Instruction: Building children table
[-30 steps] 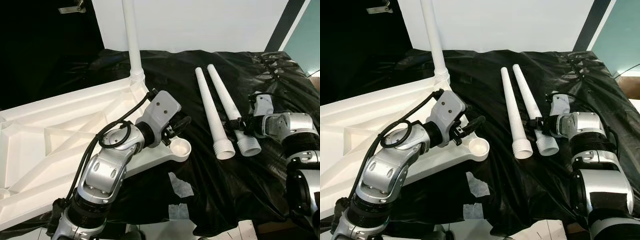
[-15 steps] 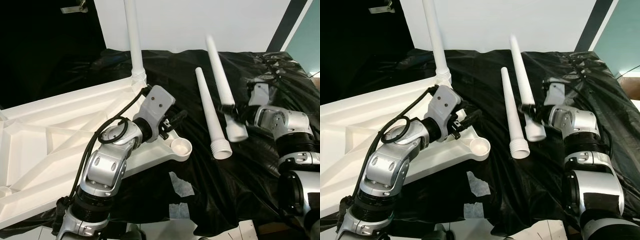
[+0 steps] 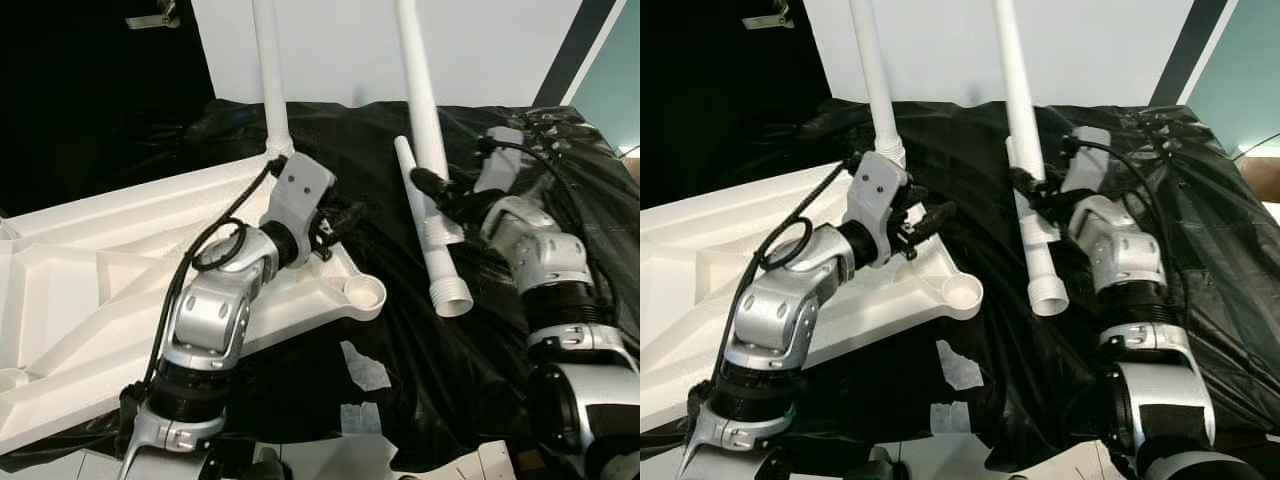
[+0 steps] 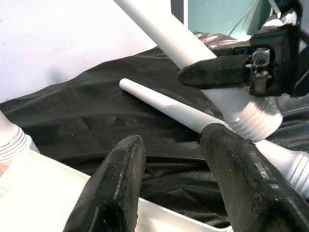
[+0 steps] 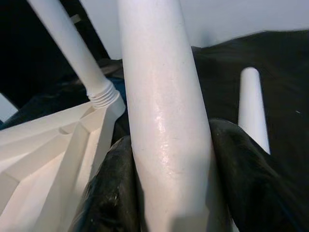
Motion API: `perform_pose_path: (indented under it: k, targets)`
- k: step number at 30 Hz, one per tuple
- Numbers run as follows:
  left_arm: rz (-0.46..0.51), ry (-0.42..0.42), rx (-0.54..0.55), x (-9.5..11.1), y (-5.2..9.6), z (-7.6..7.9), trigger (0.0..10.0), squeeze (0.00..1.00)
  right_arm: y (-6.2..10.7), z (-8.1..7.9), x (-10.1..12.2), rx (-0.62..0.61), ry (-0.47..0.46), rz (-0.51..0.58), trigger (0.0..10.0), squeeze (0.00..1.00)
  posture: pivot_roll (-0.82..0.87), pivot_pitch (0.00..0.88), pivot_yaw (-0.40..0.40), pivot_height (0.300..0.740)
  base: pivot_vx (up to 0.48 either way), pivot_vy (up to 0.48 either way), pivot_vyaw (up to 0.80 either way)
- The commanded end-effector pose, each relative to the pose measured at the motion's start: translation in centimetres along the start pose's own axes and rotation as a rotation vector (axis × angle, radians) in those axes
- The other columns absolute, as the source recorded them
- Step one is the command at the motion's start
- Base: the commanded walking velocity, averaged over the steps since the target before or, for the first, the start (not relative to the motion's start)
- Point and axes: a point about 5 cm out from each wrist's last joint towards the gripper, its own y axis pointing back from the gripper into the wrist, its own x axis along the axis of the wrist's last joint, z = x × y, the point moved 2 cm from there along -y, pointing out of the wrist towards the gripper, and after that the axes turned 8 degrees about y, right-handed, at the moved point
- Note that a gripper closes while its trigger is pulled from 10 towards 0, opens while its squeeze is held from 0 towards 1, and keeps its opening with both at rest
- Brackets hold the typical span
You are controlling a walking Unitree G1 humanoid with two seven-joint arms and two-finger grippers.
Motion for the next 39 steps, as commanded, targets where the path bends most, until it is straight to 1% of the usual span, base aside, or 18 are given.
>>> perform_pose_path:
  k: [1, 4, 5, 7, 8, 9, 10, 11, 12, 14, 18, 19, 21, 28, 31, 34, 36, 39]
  targets:
    - [0.037, 0.068, 0.079, 0.3, -0.2, -0.8, 10.0, 0.00, 0.0, -1.0, 0.8, 0.034, 0.076, 0.076, 10.0, 0.00, 0.09, 0.034, -0.008, 0.740, 0.000, 0.000, 0.00]
    - [0.057, 0.096, 0.063, 0.6, -0.3, -0.9, 10.0, 0.00, 0.1, -1.7, 1.1, 0.060, 0.119, 0.111, 10.0, 0.00, 0.09, 0.034, -0.006, 0.740, 0.000, 0.000, 0.00]
    - [0.071, 0.138, 0.045, 0.9, -0.4, -0.9, 10.0, 0.00, 0.1, -2.3, 1.1, 0.087, 0.148, 0.130, 10.0, 0.00, 0.09, 0.038, -0.006, 0.740, 0.000, 0.000, 0.00]
    - [0.085, 0.174, 0.033, 1.3, -0.5, -1.1, 10.0, 0.00, 0.2, -2.8, 1.1, 0.112, 0.172, 0.146, 10.0, 0.00, 0.10, 0.040, -0.004, 0.740, 0.000, 0.000, 0.00]
    - [0.104, 0.205, 0.033, 1.8, -0.4, -1.4, 10.0, 0.07, 0.2, -3.3, 1.2, 0.139, 0.177, 0.163, 10.0, 0.00, 0.10, 0.041, -0.003, 0.740, 0.000, 0.000, 0.00]
    - [0.104, 0.205, 0.033, 1.8, -0.4, -1.4, 10.0, 0.07, 0.2, -3.3, 1.2, 0.139, 0.177, 0.163, 10.0, 0.00, 0.10, 0.041, -0.003, 0.740, 0.000, 0.000, 0.00]
    - [0.115, 0.227, 0.031, 2.0, -0.4, -1.7, 10.0, 0.67, 0.2, -3.7, 1.2, 0.156, 0.178, 0.176, 10.0, 0.00, 0.10, 0.041, -0.003, 0.740, 0.000, 0.000, 0.00]
    - [0.129, 0.249, 0.031, 2.3, -0.4, -2.0, 10.0, 1.00, 0.3, -4.1, 1.4, 0.175, 0.196, 0.198, 10.0, 0.00, 0.10, 0.042, -0.002, 0.740, 0.000, 0.000, 0.00]
    - [0.129, 0.249, 0.031, 2.3, -0.4, -2.0, 10.0, 1.00, 0.3, -4.1, 1.4, 0.175, 0.196, 0.198, 10.0, 0.00, 0.10, 0.042, -0.002, 0.740, 0.000, 0.000, 0.00]
    - [0.153, 0.284, 0.028, 2.8, -0.3, -2.4, 10.0, 1.00, 0.4, -5.1, 1.6, 0.219, 0.212, 0.228, 10.0, 0.00, 0.11, 0.043, 0.002, 0.740, 0.000, 0.000, 0.00]
    - [0.158, 0.292, 0.029, 3.0, -0.4, -2.5, 10.0, 1.00, 0.4, -5.5, 1.7, 0.239, 0.222, 0.238, 10.0, 0.00, 0.11, 0.043, 0.002, 0.740, 0.000, 0.000, 0.00]
    - [0.162, 0.300, 0.018, 3.2, -0.4, -2.5, 10.0, 0.00, 0.4, -5.9, 1.7, 0.256, 0.233, 0.245, 10.0, 0.00, 0.11, 0.043, 0.003, 0.740, 0.000, 0.000, 0.00]
    - [0.180, 0.347, -0.008, 3.6, -0.4, -2.5, 10.0, 0.00, 0.5, -6.7, 1.6, 0.294, 0.265, 0.264, 10.0, 0.00, 0.11, 0.043, 0.003, 0.740, 0.000, 0.000, 0.00]
    - [0.200, 0.403, 0.003, 4.1, -0.8, -3.0, 10.0, 0.00, 1.0, -8.0, 1.3, 0.384, 0.289, 0.281, 10.0, 0.00, 0.11, 0.046, 0.002, 0.740, 0.000, 0.000, 0.00]
    - [0.187, 0.429, 0.039, 4.3, -1.3, -4.0, 10.0, 0.00, 1.5, -8.9, 1.0, 0.447, 0.293, 0.295, 10.0, 0.00, 0.10, 0.049, 0.004, 0.740, 0.000, 0.000, 0.00]
    - [0.190, 0.440, 0.043, 4.4, -1.4, -4.2, 10.0, 0.00, 1.6, -9.0, 0.9, 0.456, 0.295, 0.296, 10.0, 0.00, 0.10, 0.049, 0.004, 0.740, 0.000, 0.000, 0.00]
    - [0.204, 0.489, 0.047, 4.6, -1.4, -4.5, 10.0, 0.00, 1.8, -9.2, 0.8, 0.469, 0.297, 0.297, 10.0, 0.00, 0.10, 0.048, 0.008, 0.740, 0.000, 0.000, 0.00]
    - [0.212, 0.521, 0.048, 4.7, -1.5, -4.7, 10.0, 0.00, 1.8, -9.3, 0.7, 0.472, 0.298, 0.297, 10.0, 0.00, 0.10, 0.048, 0.008, 0.740, 0.000, 0.000, 0.00]
